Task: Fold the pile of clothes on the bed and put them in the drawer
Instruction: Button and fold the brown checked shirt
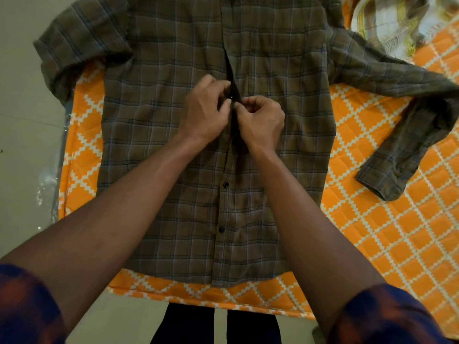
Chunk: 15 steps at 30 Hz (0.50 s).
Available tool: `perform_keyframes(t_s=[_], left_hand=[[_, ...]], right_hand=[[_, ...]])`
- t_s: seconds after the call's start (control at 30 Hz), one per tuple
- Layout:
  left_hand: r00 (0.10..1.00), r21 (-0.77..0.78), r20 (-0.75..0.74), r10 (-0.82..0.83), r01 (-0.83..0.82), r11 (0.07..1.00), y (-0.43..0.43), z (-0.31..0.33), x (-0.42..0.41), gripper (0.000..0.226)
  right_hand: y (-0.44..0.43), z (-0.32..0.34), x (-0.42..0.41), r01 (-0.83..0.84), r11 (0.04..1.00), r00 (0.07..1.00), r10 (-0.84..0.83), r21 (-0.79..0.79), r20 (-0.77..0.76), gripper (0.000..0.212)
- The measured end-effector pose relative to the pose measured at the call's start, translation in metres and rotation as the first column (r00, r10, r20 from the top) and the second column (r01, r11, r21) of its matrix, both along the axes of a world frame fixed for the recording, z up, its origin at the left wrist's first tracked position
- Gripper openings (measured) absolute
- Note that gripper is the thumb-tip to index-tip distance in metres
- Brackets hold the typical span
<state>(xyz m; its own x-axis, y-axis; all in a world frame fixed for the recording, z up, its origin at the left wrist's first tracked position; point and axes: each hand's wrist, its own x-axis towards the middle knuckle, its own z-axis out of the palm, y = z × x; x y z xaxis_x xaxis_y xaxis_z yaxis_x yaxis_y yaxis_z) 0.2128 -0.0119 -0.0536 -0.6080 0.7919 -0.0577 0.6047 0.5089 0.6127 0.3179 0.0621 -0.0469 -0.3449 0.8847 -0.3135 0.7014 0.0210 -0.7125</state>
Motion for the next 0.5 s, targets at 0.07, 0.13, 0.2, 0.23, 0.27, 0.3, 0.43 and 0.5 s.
perform_keyframes(t_s=[0.07,0.13,0.2,0.23,0.27,0.3,0.43,0.5], left_hand=[[0.998,-0.056,-0.026,-0.059,0.057,0.997,0.01,0.0,-0.006,0.033],[0.994,-0.128,-0.024,-0.105,0.101,0.987,0.016,-0.002,-0.011,0.033],[0.993,-0.167,-0.019,-0.116,0.112,0.98,0.021,-0.004,-0.014,0.031],[0.994,-0.176,-0.023,-0.108,0.102,0.979,0.023,-0.005,-0.014,0.028],[0.995,-0.182,-0.021,-0.093,0.088,0.979,0.024,-0.005,-0.015,0.025],[0.998,-0.182,-0.004,-0.068,0.066,0.981,0.025,-0.005,-0.015,0.022],[0.987,-0.188,0.142,0.069,-0.041,0.981,0.027,-0.003,-0.016,0.008],[0.97,-0.192,0.208,0.125,-0.085,0.978,0.028,-0.002,-0.016,0.002]], right_hand=[[0.007,0.003,-0.004,-0.09,0.996,0.995,0.091,-0.02,0.051,0.01],[0.012,0.003,-0.006,-0.116,0.993,0.99,0.118,-0.038,0.071,0.011],[0.015,0.002,-0.005,-0.106,0.993,0.991,0.11,-0.057,0.073,0.01],[0.015,0.001,-0.005,-0.099,0.992,0.993,0.104,-0.075,0.063,0.01],[0.015,0.002,-0.005,-0.091,0.991,0.994,0.096,-0.093,0.047,0.012],[0.016,0.002,-0.005,-0.081,0.991,0.996,0.085,-0.104,0.032,0.015],[0.02,0.002,-0.009,-0.038,0.992,0.999,0.038,-0.117,0.003,0.024],[0.019,-0.002,-0.011,-0.027,0.995,1.0,0.027,-0.097,-0.001,0.024]])
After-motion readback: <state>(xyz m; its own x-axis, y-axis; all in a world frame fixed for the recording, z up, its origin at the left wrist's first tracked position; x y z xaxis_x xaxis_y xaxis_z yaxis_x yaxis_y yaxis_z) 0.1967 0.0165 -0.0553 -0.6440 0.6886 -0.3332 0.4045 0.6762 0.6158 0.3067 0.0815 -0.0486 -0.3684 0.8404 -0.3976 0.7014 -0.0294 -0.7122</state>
